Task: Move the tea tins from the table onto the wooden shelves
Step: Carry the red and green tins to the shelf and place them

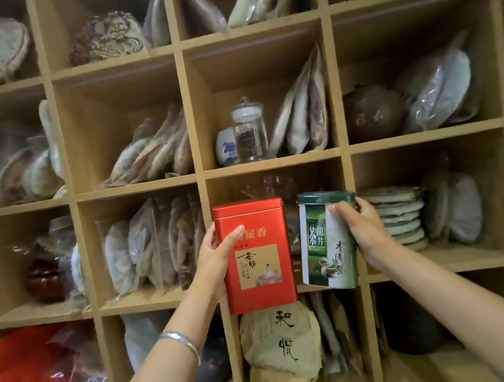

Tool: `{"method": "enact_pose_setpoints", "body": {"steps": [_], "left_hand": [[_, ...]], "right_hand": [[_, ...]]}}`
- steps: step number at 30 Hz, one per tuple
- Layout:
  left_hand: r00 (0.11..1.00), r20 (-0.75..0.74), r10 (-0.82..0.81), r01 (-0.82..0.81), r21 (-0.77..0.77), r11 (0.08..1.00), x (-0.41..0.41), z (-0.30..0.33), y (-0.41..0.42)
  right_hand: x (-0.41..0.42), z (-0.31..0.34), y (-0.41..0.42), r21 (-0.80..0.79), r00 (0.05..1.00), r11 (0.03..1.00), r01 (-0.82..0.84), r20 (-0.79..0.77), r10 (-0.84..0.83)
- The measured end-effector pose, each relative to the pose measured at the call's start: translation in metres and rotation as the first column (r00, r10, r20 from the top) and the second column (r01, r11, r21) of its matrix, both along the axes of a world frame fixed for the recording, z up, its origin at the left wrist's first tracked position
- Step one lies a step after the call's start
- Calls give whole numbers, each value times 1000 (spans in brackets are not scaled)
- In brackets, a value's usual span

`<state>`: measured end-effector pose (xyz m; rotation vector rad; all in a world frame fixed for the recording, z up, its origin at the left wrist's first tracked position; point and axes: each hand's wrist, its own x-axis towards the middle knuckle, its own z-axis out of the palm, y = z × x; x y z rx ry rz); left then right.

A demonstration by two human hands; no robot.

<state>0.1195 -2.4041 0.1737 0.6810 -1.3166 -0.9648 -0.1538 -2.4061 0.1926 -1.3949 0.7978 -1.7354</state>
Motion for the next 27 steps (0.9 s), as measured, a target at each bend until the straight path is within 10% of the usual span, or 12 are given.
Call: {"method": "enact_pose_setpoints", "body": {"steps": [19,27], "left_hand": [[986,42,163,-155,-142,978,-14,-12,-45],[876,332,350,-291,-213,933,-7,1,-41]], "right_hand": [[23,-22,-57,18,987,995,98,-132,-95],[15,-19,-45,206,914,966,156,-400,-62]]}}
